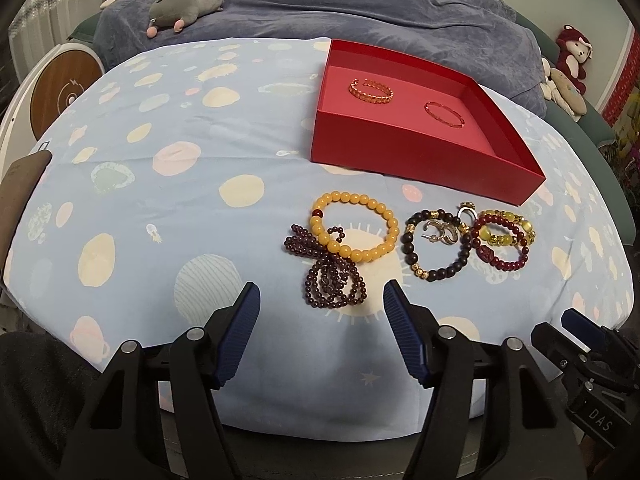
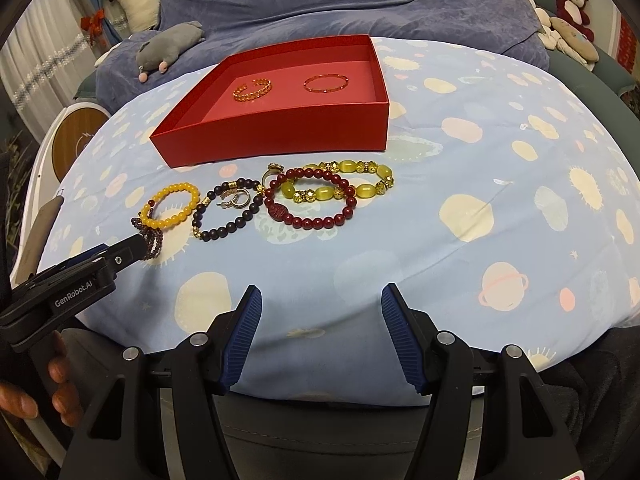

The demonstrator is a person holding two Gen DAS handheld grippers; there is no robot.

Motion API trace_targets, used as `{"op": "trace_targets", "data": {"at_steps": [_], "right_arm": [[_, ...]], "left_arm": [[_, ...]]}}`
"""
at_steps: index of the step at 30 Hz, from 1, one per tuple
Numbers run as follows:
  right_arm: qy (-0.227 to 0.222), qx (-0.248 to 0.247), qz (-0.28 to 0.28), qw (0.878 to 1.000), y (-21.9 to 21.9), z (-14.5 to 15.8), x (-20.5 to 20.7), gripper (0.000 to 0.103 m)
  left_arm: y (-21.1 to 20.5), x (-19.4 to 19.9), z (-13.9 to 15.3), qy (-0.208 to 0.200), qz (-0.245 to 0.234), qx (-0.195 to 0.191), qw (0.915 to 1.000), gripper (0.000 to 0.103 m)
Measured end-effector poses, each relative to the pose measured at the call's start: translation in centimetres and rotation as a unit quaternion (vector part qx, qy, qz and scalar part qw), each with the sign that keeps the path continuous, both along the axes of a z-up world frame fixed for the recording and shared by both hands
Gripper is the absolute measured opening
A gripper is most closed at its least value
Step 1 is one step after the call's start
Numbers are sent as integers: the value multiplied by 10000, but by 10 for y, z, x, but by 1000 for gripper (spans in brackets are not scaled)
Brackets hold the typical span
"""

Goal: Organize jewelry
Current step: 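Grasp the dark garnet beaded bracelet with the left tool while the right tool grasps the red bead bracelet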

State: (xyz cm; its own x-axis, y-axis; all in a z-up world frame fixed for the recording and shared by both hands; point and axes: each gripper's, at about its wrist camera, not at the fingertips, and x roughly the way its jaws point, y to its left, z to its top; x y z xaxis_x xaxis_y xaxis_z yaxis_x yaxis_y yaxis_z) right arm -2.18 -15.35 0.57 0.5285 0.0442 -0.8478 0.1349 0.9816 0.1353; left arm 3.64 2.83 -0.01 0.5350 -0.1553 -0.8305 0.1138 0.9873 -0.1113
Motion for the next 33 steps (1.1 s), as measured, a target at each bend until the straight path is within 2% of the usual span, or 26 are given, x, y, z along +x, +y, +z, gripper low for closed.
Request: {"op": "trace_targets", "data": {"at_steps": [7,9,13,15,17,23,33], "right_arm": [[23,-8,11,10000,0,-1,0,60],[34,-13,20,10000,1,-1,0,60],[51,-14,25,10000,1,-2,1,60],[65,3,15,10000,1,-2,2,60],[64,30,-10,10000,-1,-2,4,60],[33,41,-97,9999,-7,1,17,60],[19,49,-257,9997,-17,-2,49,58]], "left_arm": [[0,11,-9,154,-27,17,9999,49],[-2,13,-12,205,-71,62,9997,41],[-6,14,-13,159,-157,145,9996,36],[-8,14,-13,132,-237,163,9995,20],[-9,14,-13,114,-292,134,9994,12],[-11,9,-11,43,-363,48,9993,7],[-11,10,-13,84,-368,16,9993,8]]}}
